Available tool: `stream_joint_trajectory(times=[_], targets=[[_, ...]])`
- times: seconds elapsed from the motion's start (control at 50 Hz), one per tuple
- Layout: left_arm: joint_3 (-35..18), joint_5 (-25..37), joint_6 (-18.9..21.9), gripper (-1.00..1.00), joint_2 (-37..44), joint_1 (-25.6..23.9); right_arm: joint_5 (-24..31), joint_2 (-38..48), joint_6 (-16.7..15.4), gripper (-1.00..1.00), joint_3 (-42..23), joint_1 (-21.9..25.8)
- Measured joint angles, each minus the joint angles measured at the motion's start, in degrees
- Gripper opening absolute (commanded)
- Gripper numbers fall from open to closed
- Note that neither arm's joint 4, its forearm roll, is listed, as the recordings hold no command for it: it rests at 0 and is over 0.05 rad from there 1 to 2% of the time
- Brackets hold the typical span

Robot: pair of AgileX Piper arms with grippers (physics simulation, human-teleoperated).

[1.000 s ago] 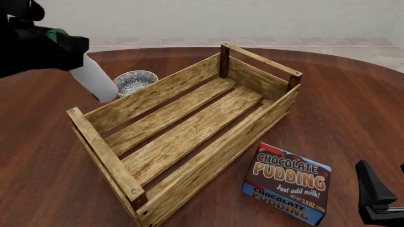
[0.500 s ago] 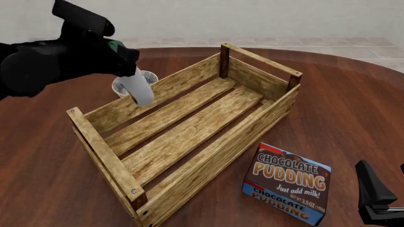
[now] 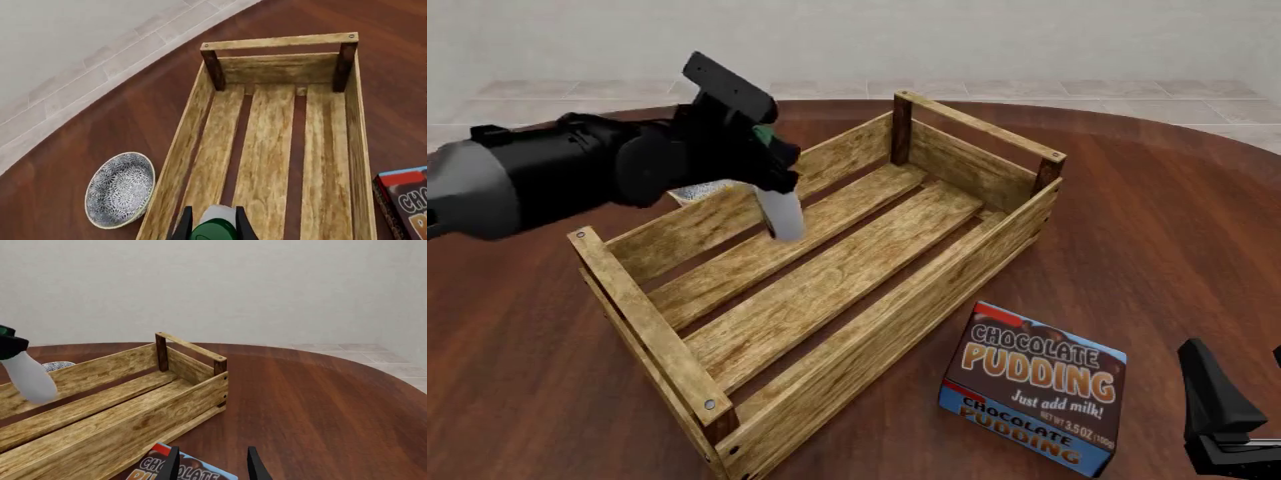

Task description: Pick up the salad dressing and put it in the tray.

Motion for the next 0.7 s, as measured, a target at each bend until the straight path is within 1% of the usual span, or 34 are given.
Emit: stream_joint_trajectory(times=[0.36,0.7], targets=[[-3.27,-2.4,0.81,-1.0,9.46,-1.89,0.0,0.0,0.0,1.0,0.0,0.0],[-3.0,-4.22,0.7,-1.0,14.44,-2.94,0.0,0.0,0.0,1.0,0.0,0.0]])
